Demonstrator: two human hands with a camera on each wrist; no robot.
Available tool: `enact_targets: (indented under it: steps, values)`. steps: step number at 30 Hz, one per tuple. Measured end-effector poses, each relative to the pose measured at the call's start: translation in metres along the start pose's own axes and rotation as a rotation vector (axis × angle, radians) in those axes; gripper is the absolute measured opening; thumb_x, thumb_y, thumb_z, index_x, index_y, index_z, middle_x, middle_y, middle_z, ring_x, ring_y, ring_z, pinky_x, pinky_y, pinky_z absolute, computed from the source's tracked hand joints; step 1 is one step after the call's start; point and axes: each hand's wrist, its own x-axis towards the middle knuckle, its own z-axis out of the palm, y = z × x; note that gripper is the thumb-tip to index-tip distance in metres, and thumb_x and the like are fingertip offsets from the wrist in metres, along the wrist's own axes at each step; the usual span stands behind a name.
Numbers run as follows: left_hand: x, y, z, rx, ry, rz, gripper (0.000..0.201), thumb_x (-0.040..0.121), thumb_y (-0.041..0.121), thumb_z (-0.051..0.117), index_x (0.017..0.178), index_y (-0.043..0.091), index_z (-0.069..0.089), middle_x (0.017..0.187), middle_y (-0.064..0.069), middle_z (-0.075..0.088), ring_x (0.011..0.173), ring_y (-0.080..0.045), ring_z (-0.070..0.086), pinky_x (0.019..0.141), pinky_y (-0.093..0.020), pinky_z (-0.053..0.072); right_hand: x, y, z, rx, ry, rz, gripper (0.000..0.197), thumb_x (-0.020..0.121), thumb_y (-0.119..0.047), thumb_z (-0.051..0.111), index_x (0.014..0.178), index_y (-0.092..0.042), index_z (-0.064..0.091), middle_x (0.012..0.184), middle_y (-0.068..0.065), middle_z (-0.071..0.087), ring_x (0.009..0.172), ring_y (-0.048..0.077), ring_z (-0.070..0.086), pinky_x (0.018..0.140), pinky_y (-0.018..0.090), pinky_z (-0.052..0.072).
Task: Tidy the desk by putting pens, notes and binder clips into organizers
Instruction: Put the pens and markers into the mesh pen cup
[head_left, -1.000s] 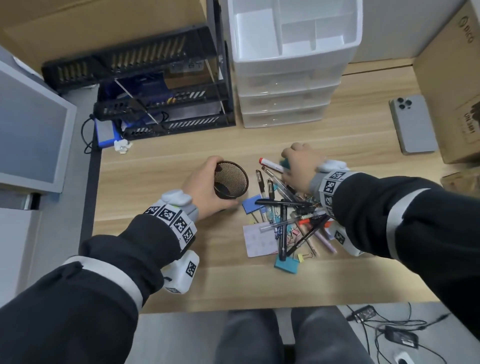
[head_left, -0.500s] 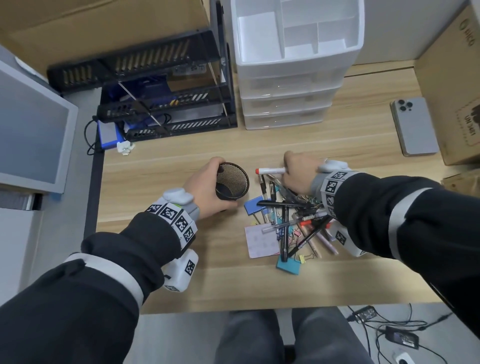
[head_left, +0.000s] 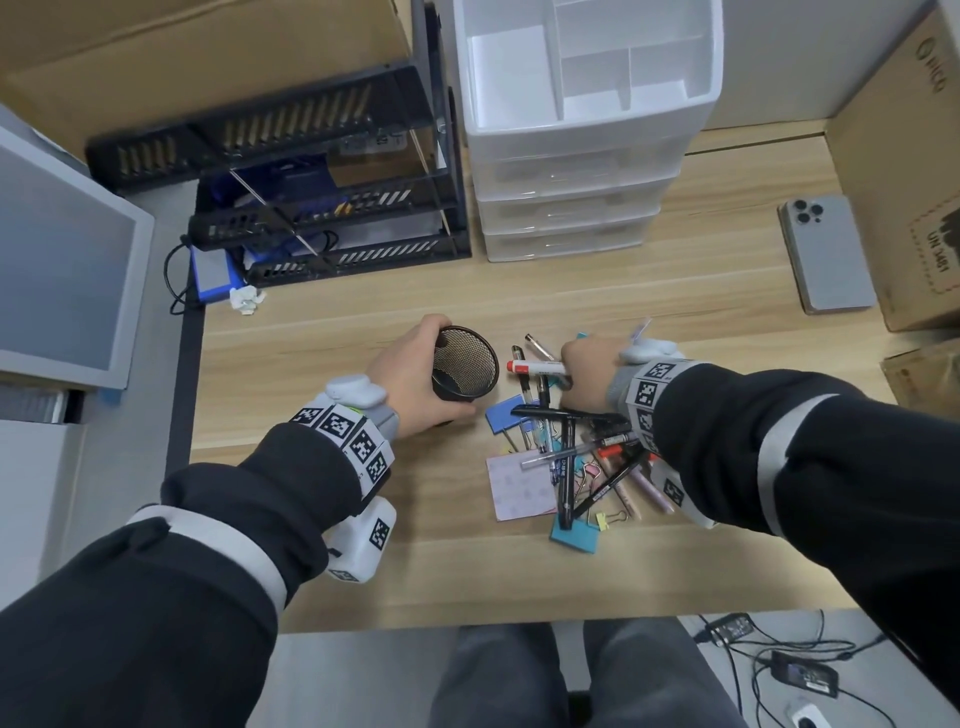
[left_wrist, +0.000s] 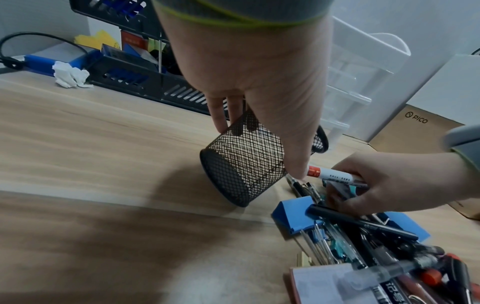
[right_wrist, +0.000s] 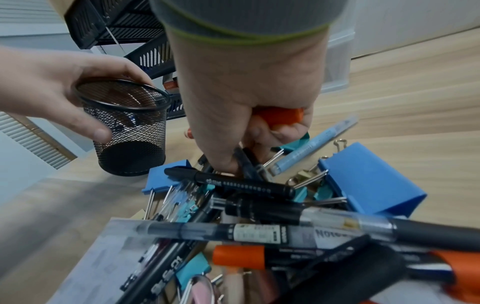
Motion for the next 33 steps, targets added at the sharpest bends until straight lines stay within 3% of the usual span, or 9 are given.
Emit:
enact_targets:
  steps: [6,11,14,18,24,28,31,33]
  values:
    - [0.001,0.001,-0.001,0.009,-0.002,0.007,0.105,0.055,0.051,0.09,0.139,0.024,0.034,0.124,0.003,0.059,0.108,-0.02,0.059,0.081,-0.026,0.044,0.001,-0.003,0.002,0.012,-0.042,-0.064,0.019,0.096,-0.03,0.055,0.099,-0.012,0.061,0.09,0.005,0.067,0.081,0.022,0.069,0.071,0.033,0.058]
    - [0.0,0.001,-0.001,0.012,0.007,0.012,0.102,0.053,0.051,0.09,0.136,0.025,0.036,0.12,0.004,0.059,0.105,-0.019,0.059,0.082,-0.03,0.048,-0.002,0.003,-0.005,0.137,0.026,-0.103,0.012,0.099,-0.024,0.052,0.1,-0.013,0.048,0.09,0.004,0.062,0.074,0.022,0.062,0.062,0.032,0.05]
    - [-0.001,0.001,-0.003,0.014,-0.009,-0.005,0.102,0.052,0.052,0.09,0.135,0.026,0.036,0.118,0.005,0.06,0.104,-0.018,0.059,0.084,-0.033,0.051,-0.004,0.009,-0.02,0.268,0.034,-0.156,0.01,0.099,-0.023,0.051,0.103,-0.015,0.049,0.088,0.002,0.064,0.071,0.019,0.063,0.065,0.035,0.057]
    - [-0.002,0.004,-0.006,0.023,-0.033,-0.017,0.103,0.052,0.052,0.09,0.136,0.025,0.037,0.117,0.005,0.06,0.103,-0.018,0.059,0.083,-0.032,0.05,-0.008,0.01,-0.052,0.46,0.151,-0.167,0.006,0.1,-0.021,0.048,0.102,-0.015,0.049,0.078,0.001,0.058,0.059,0.017,0.053,0.056,0.033,0.047]
    - [0.001,0.01,-0.004,0.024,-0.034,-0.024,0.105,0.048,0.055,0.091,0.133,0.027,0.037,0.115,0.006,0.061,0.101,-0.018,0.06,0.078,-0.028,0.046,-0.014,-0.021,-0.089,0.938,0.351,-0.183,0.008,0.099,-0.019,0.047,0.098,-0.026,0.044,0.086,0.008,0.066,0.066,0.021,0.055,0.061,0.037,0.048]
    - [0.004,0.015,-0.001,-0.011,-0.035,-0.031,0.104,0.046,0.055,0.092,0.131,0.027,0.037,0.111,0.008,0.062,0.098,-0.016,0.061,0.078,-0.029,0.049,-0.015,-0.05,-0.084,1.071,0.34,-0.216,0.012,0.095,-0.018,0.052,0.102,-0.021,0.042,0.094,0.017,0.063,0.066,0.02,0.051,0.059,0.036,0.046]
    - [0.005,0.016,0.0,-0.018,-0.028,-0.033,0.104,0.046,0.054,0.092,0.13,0.027,0.038,0.11,0.008,0.064,0.095,-0.017,0.063,0.077,-0.031,0.051,-0.012,-0.064,-0.065,1.063,0.272,-0.242,0.011,0.094,-0.017,0.052,0.1,-0.015,0.043,0.086,0.014,0.058,0.063,0.017,0.048,0.059,0.039,0.046]
    - [0.006,0.016,0.0,-0.02,-0.03,-0.03,0.104,0.047,0.053,0.093,0.13,0.026,0.037,0.11,0.007,0.064,0.095,-0.018,0.063,0.078,-0.033,0.053,-0.01,-0.068,-0.05,1.046,0.242,-0.24,0.011,0.094,-0.018,0.053,0.099,-0.016,0.044,0.083,0.009,0.054,0.068,0.019,0.051,0.067,0.046,0.05]
